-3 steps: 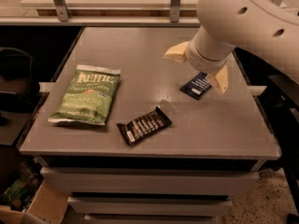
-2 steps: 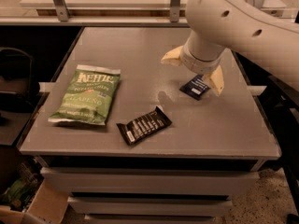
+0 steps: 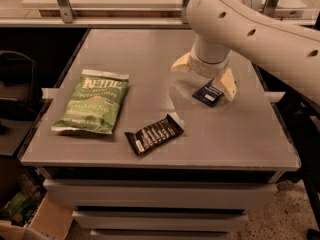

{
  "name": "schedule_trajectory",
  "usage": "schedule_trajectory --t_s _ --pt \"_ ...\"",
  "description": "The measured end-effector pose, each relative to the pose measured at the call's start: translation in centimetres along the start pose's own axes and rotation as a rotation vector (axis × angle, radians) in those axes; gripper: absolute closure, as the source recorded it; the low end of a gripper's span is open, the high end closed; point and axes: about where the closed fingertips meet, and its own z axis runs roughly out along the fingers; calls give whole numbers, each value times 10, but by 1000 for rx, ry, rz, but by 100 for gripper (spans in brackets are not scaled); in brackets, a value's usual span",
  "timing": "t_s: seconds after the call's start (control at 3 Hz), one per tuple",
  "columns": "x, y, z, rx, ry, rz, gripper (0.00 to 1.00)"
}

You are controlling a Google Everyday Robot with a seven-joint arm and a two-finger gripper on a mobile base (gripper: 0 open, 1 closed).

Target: Pick rxbar blueberry

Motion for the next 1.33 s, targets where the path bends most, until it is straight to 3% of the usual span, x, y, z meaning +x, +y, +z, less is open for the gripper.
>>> schedule_trajectory --t_s 0.33,1.33 --pt "3 2 10 -30 -6 5 16" --pt "9 1 2 -44 -11 7 87"
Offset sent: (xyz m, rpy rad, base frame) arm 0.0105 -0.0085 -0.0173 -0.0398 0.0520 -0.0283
